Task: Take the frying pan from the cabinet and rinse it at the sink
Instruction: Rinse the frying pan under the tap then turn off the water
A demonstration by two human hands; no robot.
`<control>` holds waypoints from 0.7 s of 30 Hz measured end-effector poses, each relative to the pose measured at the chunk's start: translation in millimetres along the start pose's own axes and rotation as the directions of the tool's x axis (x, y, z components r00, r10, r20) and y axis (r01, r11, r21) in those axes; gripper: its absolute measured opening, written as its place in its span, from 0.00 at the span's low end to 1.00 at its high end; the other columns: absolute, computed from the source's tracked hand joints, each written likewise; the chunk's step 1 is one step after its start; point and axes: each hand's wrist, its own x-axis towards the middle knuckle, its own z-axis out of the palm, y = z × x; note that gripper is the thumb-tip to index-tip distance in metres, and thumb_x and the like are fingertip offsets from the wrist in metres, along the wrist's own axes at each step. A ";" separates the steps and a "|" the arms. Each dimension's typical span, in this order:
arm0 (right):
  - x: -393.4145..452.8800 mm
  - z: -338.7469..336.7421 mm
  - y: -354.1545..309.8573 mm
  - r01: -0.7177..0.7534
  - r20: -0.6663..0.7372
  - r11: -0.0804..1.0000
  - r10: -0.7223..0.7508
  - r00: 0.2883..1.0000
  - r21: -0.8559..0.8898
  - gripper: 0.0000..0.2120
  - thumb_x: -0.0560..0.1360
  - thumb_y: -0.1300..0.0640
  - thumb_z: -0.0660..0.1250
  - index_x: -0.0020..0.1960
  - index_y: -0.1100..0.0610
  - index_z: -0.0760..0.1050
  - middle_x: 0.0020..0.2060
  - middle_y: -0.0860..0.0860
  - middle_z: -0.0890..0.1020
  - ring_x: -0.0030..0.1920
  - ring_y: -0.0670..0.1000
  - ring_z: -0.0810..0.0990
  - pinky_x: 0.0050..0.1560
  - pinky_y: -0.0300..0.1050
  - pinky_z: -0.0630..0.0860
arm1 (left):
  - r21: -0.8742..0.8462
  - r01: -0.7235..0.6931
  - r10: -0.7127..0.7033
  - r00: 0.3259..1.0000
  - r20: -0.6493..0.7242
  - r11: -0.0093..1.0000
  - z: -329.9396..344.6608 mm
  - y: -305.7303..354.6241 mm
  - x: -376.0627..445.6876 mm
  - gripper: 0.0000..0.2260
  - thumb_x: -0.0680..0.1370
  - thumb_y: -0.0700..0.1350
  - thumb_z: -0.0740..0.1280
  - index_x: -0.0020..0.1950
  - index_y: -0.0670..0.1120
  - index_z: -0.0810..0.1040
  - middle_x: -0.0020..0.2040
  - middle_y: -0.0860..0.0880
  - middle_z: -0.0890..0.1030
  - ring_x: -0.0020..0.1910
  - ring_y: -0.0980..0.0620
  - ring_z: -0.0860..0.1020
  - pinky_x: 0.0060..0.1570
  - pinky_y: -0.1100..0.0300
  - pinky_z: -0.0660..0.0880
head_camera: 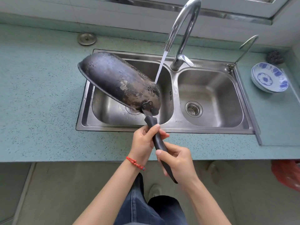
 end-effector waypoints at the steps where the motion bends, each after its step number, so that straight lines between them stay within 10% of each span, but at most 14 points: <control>1: -0.8 -0.7 -0.1 0.002 0.019 1.000 -0.003 1.000 0.031 0.05 0.66 0.59 0.65 0.33 0.61 0.73 0.27 0.57 0.67 0.19 0.47 0.64 0.19 0.34 0.63 | -0.099 0.052 -0.049 0.998 0.034 0.994 -0.4 1.5 0.0 0.06 0.74 0.40 0.62 0.40 0.38 0.75 0.28 0.48 0.81 0.32 0.51 0.81 0.38 0.61 0.79; 7: -0.2 -4.8 1.7 -0.007 0.065 0.992 -0.001 0.998 0.123 0.06 0.67 0.59 0.65 0.32 0.60 0.74 0.28 0.59 0.71 0.17 0.47 0.65 0.19 0.36 0.61 | -0.365 0.222 -0.155 0.967 0.202 0.904 -3.5 7.2 0.2 0.17 0.63 0.45 0.70 0.47 0.37 0.78 0.40 0.44 0.84 0.39 0.50 0.83 0.39 0.60 0.80; 17: 3.8 -20.5 9.3 -0.110 0.220 0.988 0.084 0.972 0.108 0.23 0.60 0.51 0.71 0.44 0.70 0.75 0.28 0.58 0.72 0.17 0.47 0.65 0.18 0.33 0.61 | -0.180 0.177 -0.161 0.982 0.103 0.968 -1.9 3.6 -3.7 0.05 0.73 0.40 0.63 0.43 0.38 0.74 0.30 0.48 0.80 0.29 0.53 0.78 0.34 0.64 0.77; 21: 4.3 -25.7 6.5 -0.114 0.278 0.994 0.108 0.954 0.003 0.10 0.64 0.57 0.70 0.38 0.64 0.75 0.24 0.54 0.76 0.17 0.48 0.67 0.19 0.35 0.62 | -0.054 0.110 -0.111 0.994 -0.018 0.992 -1.5 2.4 -8.0 0.06 0.75 0.38 0.63 0.39 0.38 0.75 0.29 0.48 0.80 0.28 0.53 0.78 0.32 0.63 0.77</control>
